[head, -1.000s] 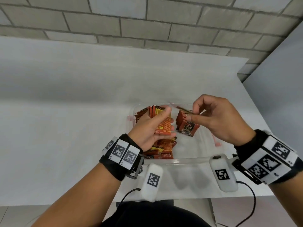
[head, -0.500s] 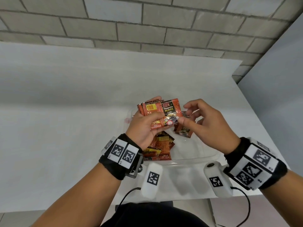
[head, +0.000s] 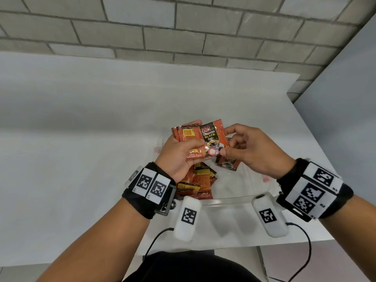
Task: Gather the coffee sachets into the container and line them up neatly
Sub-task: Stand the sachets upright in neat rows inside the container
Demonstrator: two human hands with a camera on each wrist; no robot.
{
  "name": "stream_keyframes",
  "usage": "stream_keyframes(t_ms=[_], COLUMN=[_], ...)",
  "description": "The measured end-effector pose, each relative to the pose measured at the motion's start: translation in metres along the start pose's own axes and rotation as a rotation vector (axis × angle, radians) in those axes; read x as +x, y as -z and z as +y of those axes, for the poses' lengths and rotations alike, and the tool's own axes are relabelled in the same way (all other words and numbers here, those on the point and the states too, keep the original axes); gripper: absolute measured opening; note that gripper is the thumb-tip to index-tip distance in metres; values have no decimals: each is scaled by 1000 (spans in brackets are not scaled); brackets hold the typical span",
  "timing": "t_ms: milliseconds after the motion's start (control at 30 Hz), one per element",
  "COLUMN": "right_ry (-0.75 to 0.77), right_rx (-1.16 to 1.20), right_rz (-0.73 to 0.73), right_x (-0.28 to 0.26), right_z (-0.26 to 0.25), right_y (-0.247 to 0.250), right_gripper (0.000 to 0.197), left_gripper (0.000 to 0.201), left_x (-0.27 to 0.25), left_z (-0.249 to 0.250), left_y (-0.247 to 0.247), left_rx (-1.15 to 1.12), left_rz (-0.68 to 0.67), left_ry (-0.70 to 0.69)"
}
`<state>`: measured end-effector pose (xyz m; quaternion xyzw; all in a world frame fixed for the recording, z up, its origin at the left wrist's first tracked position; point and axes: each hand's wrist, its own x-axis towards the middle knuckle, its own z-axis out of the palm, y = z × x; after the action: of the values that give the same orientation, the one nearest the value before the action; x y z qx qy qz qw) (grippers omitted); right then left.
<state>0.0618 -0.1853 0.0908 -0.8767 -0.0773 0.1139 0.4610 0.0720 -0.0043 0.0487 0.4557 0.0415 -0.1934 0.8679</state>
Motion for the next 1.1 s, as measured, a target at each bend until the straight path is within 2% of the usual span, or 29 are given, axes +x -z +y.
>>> stream_keyframes(t_ms=[200, 300, 400, 467, 567, 733, 900, 967, 1100], right_ry=[88, 97, 93, 56, -32, -174, -250, -258, -277], right_rx=[-253, -373, -440, -449, -542, -759, -893, -937, -1002], right_rz=[82, -16, -109, -128, -127, -204, -239, -250, -269], right_x=[12, 16, 16, 14, 15, 28, 35, 38, 44], right_z=[-17, -21, -21, -15, 5, 41, 49, 49, 48], right_y=[21, 23, 29, 34, 35, 20, 13, 12, 8], right_gripper=[45, 36, 20, 11, 11, 14, 6, 12, 26], left_gripper=[45, 44, 41, 41, 48, 53, 36, 30, 33], left_x=[-3, -4, -5, -6, -7, -14, -16, -17, -17], left_z=[4, 1, 0, 1, 4, 8, 8, 8, 7], left_y=[-4, -5, -3, 2, 9, 12, 15, 17, 21], left_rx=[126, 162, 165, 136, 75, 66, 68, 59, 56], left_rz=[-104, -127, -82, -19, 56, 53, 39, 52, 62], left_ry=[3, 8, 2, -12, -33, -48, -39, -35, -30])
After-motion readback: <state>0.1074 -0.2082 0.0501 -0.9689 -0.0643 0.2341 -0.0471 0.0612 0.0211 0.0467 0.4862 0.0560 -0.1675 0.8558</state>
